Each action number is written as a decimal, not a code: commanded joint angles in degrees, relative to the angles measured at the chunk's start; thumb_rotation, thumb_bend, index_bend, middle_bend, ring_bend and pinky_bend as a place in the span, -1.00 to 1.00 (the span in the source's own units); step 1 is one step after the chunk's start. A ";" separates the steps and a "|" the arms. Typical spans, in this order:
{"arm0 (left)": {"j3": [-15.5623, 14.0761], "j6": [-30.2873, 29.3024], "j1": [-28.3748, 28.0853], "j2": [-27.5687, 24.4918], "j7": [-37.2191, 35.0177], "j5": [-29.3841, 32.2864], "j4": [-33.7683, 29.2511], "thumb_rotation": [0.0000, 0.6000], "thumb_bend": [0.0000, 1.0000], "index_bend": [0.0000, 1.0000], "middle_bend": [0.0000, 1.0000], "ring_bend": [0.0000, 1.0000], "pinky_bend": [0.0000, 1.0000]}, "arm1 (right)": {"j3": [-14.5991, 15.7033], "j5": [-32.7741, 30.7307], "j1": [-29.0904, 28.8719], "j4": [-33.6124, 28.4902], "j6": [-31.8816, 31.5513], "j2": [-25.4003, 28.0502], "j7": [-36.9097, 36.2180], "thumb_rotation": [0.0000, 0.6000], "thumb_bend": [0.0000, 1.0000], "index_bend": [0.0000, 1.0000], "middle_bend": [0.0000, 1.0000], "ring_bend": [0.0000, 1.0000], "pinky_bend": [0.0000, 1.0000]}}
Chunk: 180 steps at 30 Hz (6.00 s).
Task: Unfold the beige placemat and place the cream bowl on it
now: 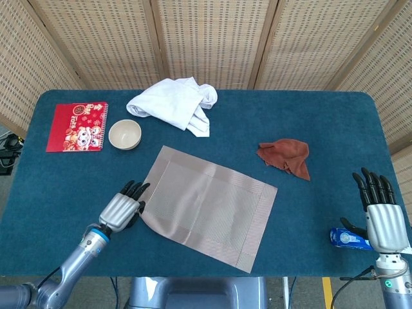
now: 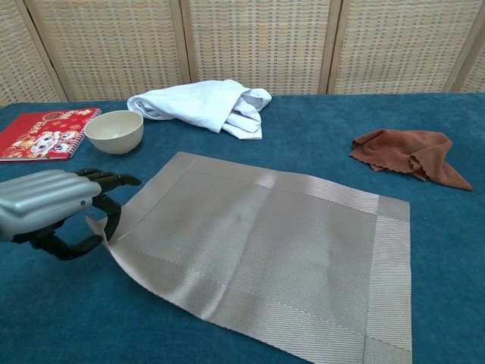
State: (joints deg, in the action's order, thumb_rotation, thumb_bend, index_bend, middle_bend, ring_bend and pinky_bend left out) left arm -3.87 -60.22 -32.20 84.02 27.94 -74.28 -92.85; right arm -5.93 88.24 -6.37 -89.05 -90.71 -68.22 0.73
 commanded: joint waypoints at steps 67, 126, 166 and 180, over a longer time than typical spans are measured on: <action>-4.06 3.44 -0.54 -9.91 1.35 -2.92 -17.21 0.72 -0.60 -1.00 -1.00 -1.00 -1.00 | -0.59 -0.31 0.37 0.14 0.71 -0.27 0.99 1.00 -1.00 -1.00 -1.00 -1.00 -1.00; 17.66 30.47 -21.90 21.56 -30.16 12.27 66.30 1.00 -0.11 0.11 -1.00 -1.00 -1.00 | -1.26 -4.32 -1.13 3.85 5.32 -2.42 2.30 1.00 -1.00 -1.00 -1.00 -1.00 -1.00; 6.51 4.85 -17.82 3.01 -26.19 -14.13 8.63 1.00 -0.07 0.50 -1.00 -1.00 -1.00 | -1.14 -3.14 -0.63 2.38 3.69 -1.34 1.06 1.00 -1.00 -1.00 -1.00 -1.00 -1.00; 2.85 8.55 -17.69 6.36 -20.65 -15.87 9.08 1.00 -0.07 0.49 -1.00 -1.00 -1.00 | -1.37 -3.37 -0.46 2.35 3.39 -1.06 0.97 1.00 -1.00 -1.00 -1.00 -1.00 -1.00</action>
State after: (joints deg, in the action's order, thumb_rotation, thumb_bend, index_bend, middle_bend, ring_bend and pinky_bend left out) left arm -0.97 -51.90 -50.01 90.03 7.00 -90.40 -84.11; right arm -7.30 84.87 -6.83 -86.70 -87.32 -69.28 1.69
